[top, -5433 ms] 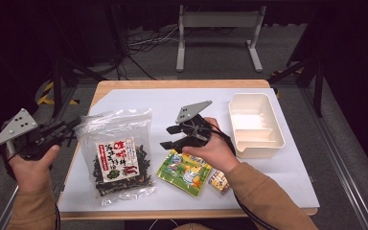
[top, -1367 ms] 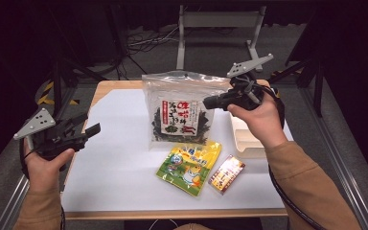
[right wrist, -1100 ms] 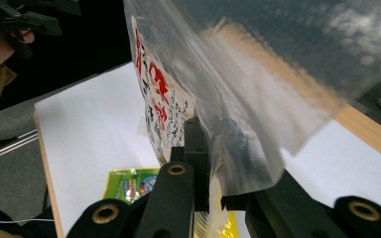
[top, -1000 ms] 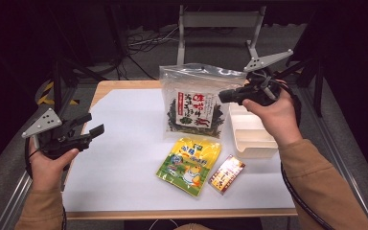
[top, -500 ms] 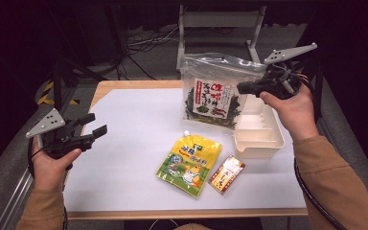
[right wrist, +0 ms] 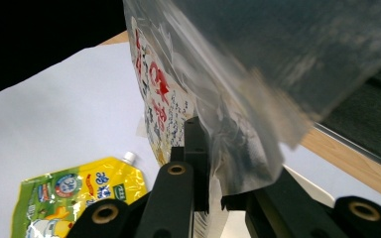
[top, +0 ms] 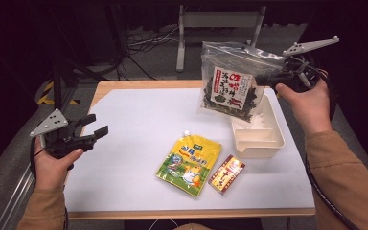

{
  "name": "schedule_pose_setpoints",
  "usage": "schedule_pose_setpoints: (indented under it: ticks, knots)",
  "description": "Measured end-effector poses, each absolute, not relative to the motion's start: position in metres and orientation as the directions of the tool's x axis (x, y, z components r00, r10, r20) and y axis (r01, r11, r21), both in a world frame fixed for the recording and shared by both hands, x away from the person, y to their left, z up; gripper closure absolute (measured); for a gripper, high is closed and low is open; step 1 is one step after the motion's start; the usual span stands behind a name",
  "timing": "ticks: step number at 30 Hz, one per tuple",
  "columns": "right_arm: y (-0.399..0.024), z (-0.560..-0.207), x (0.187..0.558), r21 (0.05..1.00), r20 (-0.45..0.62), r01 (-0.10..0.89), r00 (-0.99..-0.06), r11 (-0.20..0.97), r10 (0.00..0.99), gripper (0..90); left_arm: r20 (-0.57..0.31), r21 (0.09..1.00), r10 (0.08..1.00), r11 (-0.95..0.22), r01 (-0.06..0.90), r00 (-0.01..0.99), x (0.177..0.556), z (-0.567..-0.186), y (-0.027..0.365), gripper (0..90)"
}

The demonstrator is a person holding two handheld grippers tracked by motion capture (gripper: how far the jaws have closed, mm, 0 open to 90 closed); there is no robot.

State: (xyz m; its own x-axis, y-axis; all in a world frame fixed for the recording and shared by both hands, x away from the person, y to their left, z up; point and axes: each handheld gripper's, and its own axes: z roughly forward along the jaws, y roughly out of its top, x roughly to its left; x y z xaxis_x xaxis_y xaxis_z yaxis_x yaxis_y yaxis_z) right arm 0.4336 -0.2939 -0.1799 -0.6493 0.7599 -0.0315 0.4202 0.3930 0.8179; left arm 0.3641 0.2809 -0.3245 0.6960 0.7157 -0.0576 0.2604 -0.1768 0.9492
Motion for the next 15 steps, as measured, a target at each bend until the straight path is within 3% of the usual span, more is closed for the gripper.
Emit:
schedule_pose_setpoints:
  ticks: [15]
  knots:
    - [-0.322, -0.184, 0.439, 0.819, -0.051, 0.452, -0.556, 0.354, 0.830, 84.8, -0.055, 0.938, 0.717, -0.202, 0.282, 0.695, 0.370, -0.333, 0.274, 31.5]
